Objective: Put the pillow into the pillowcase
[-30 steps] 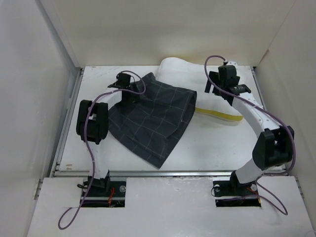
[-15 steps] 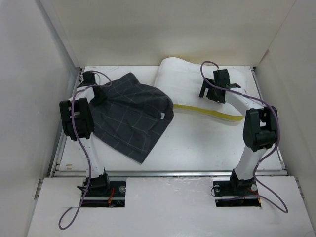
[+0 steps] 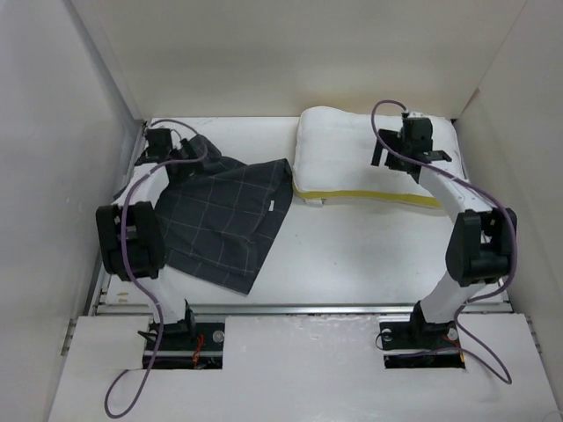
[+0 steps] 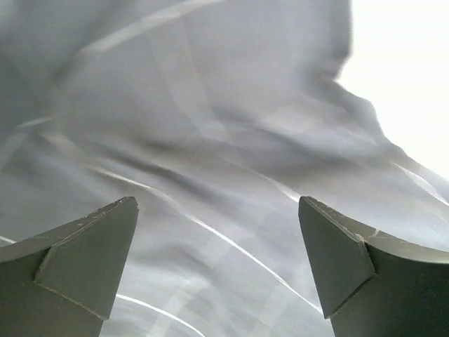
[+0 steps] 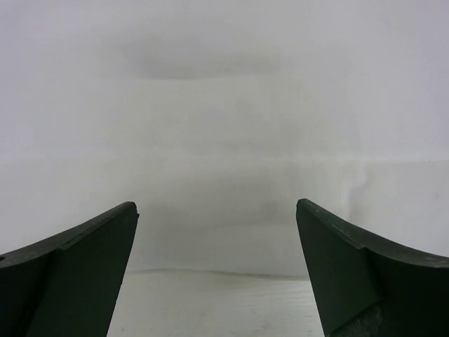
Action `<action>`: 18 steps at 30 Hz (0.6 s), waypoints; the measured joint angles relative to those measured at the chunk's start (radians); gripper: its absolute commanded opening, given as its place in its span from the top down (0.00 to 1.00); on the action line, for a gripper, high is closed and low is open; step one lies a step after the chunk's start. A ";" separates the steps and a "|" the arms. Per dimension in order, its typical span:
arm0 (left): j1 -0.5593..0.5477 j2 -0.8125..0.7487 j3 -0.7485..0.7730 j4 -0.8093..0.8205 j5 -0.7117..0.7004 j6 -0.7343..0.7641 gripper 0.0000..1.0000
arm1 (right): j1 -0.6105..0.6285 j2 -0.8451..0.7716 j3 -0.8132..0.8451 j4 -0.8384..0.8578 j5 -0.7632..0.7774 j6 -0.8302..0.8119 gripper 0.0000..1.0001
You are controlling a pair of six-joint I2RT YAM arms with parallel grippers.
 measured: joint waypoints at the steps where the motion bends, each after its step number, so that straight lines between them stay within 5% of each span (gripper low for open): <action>1: -0.035 -0.048 -0.013 0.012 0.002 0.013 0.01 | 0.029 -0.027 0.000 0.010 -0.003 -0.026 0.00; 7: -0.238 -0.361 -0.093 0.094 0.057 0.076 0.01 | 0.197 -0.086 0.039 0.106 -0.041 -0.110 0.00; 13: -0.446 -0.521 -0.098 0.159 -0.111 0.098 0.01 | 0.271 -0.135 -0.062 0.278 0.001 -0.120 0.00; 16: -0.451 -0.531 -0.161 0.296 0.016 0.112 0.01 | 0.271 -0.159 -0.095 0.322 0.002 -0.108 0.00; 18: -0.414 -0.504 -0.209 0.371 0.138 0.094 0.10 | 0.269 -0.157 -0.094 0.348 0.002 -0.094 0.00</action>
